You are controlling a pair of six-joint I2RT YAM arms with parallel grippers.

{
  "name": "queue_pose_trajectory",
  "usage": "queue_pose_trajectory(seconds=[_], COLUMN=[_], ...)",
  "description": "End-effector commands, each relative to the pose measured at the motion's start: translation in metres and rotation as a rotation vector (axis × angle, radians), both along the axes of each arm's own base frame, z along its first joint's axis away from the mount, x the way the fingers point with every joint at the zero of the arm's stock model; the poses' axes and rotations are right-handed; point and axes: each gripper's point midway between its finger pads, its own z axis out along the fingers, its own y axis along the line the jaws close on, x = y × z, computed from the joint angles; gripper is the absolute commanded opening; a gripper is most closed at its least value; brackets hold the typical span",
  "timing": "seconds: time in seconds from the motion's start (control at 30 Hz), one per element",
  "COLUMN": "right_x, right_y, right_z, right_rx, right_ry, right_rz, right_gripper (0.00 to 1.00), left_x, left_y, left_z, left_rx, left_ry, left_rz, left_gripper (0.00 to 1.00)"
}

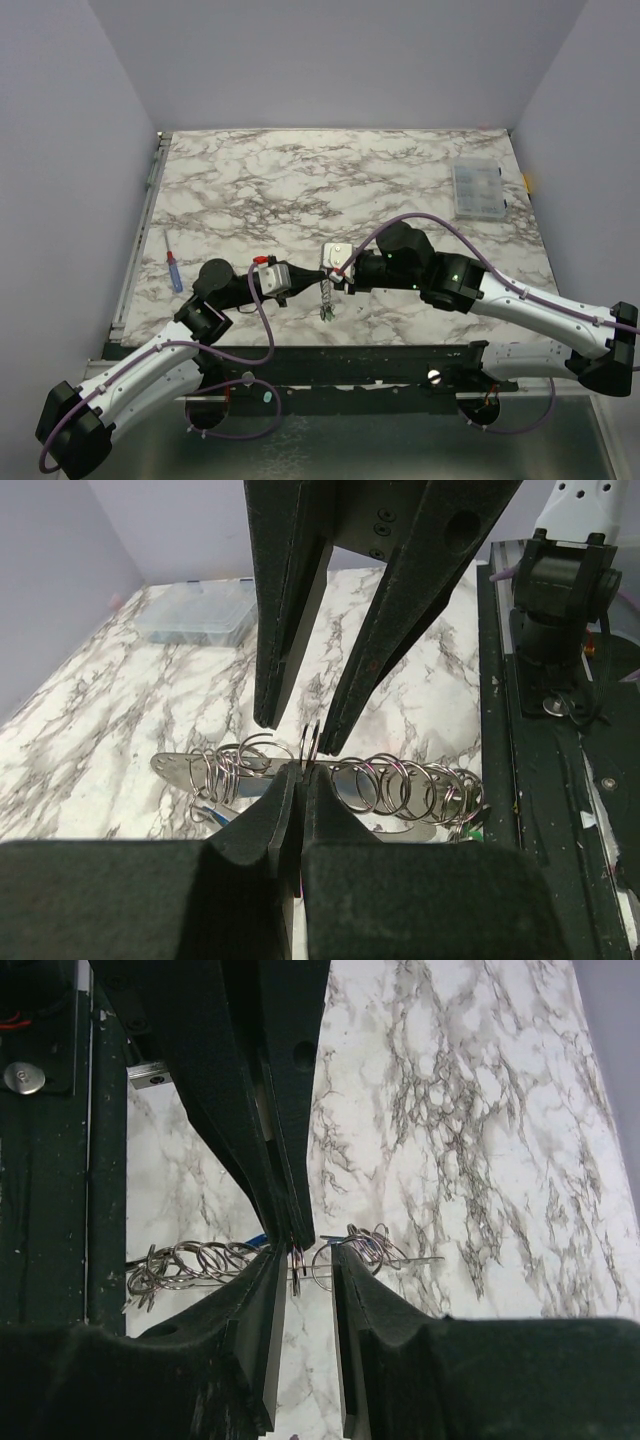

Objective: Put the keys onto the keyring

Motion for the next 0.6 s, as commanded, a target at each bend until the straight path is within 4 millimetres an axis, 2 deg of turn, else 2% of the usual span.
queue_pose_trajectory(seconds=[0.0, 0.33, 0.57], right_x=[0.003, 0.006, 0.004], right_y=[-0.002, -0.001, -0.001], right_z=[0.002, -0.011, -0.017], right_rx=[-0.008, -0.051, -0.074], right_ry=[-0.004, 0.0, 0.018], right_rz=[-0.02, -0.018, -0.012], right_gripper=[0.33, 0.32, 0.26], left_x=[-0.004, -0.004, -0.006], left_y=[-0.002, -0.001, -0.001], left_z=[0.022, 0.023, 0.023], left_rx=[-0.034, -0.035, -0.036], left_ry=[-0.059, -0.063, -0.066], left_rz=[-0.02, -0.022, -0.028], left_gripper=[0.0, 0.0, 0.0])
